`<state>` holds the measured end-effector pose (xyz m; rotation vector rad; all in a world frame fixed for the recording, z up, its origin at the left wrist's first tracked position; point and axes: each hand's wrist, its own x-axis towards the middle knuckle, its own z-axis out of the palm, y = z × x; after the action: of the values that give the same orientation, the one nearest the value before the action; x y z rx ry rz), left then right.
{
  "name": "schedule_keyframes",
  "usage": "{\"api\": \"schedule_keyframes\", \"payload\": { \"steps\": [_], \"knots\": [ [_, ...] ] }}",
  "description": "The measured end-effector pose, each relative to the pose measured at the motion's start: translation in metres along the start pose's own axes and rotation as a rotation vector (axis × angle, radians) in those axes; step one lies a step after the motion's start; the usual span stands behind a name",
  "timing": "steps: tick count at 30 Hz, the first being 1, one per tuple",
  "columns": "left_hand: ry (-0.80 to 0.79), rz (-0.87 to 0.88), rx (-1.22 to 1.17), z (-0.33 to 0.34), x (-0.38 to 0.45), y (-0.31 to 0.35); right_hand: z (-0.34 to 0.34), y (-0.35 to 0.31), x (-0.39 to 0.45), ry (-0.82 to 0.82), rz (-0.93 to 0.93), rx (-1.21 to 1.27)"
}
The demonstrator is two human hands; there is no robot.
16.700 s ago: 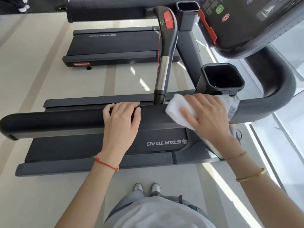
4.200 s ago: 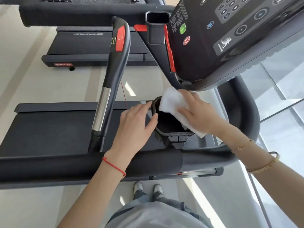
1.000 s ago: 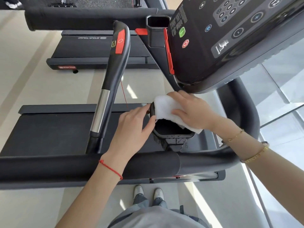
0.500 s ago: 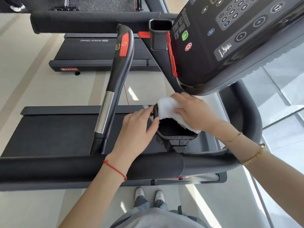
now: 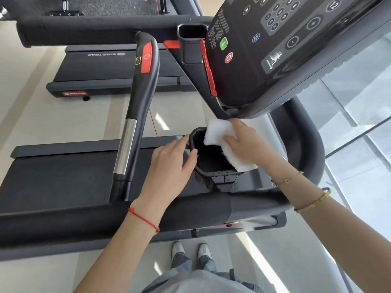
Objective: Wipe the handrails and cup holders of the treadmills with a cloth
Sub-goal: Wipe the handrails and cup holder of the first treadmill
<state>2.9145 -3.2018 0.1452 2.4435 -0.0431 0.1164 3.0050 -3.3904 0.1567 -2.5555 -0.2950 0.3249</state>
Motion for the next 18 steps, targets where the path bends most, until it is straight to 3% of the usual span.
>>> {"api": "schedule_keyframes", "payload": {
  "steps": [6,10,13,18],
  "knots": [
    [0.013,-0.005,-0.012,0.000,0.000,0.001,0.011,0.011,-0.045,0.110,-0.069,0.015],
    [0.013,-0.007,0.002,0.000,0.001,0.001,0.008,0.006,-0.027,0.083,-0.114,-0.079],
    [0.026,-0.018,0.017,0.001,0.001,0.003,0.004,-0.003,0.001,0.085,-0.274,-0.211],
    [0.023,-0.037,0.021,0.002,0.000,0.002,-0.004,-0.015,0.032,-0.073,-0.540,-0.369]
  ]
}}
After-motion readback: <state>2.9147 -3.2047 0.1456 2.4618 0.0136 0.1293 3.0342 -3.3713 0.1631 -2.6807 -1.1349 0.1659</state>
